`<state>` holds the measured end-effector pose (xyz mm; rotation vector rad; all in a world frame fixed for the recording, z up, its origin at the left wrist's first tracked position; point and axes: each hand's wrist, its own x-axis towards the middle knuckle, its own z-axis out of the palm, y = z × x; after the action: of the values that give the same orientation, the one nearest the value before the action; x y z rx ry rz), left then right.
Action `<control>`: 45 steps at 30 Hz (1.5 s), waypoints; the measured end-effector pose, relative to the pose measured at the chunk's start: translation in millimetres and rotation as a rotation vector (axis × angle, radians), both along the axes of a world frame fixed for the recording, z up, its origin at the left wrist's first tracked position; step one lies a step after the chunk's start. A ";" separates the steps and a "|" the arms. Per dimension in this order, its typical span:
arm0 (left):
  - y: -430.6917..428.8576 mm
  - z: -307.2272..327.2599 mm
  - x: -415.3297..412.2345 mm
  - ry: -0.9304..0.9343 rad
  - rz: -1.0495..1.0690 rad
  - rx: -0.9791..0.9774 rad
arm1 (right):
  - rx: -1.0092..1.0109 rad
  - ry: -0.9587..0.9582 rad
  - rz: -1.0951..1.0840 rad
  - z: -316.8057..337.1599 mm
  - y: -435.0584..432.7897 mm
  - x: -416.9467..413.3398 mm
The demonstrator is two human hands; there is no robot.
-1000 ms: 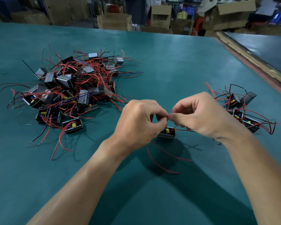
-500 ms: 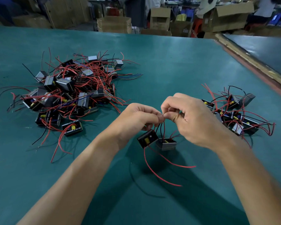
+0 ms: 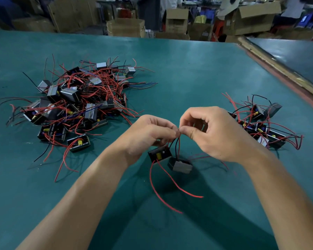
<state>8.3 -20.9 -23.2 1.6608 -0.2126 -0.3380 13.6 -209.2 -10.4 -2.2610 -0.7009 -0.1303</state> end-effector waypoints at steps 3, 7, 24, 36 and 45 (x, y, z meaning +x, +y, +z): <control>-5.3 -3.0 -2.9 -0.193 0.115 0.074 | 0.084 0.050 -0.042 0.4 0.0 2.3; -10.6 -4.9 -4.9 -0.514 0.278 0.183 | 0.195 0.117 -0.128 -2.2 2.5 4.8; -12.9 -8.1 -4.1 -0.478 0.254 0.179 | 0.202 0.087 -0.051 -2.8 5.3 3.0; -9.3 1.6 -3.9 -0.032 0.048 0.000 | 0.089 -0.005 0.041 -2.8 0.4 4.1; -4.0 0.7 -1.9 0.053 -0.021 -0.038 | 0.117 0.041 0.078 -2.1 -2.4 2.7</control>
<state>6.4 -24.9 -22.5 1.6107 -0.1958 -0.3907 16.3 -211.6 -12.5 -2.1163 -0.7400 -0.0851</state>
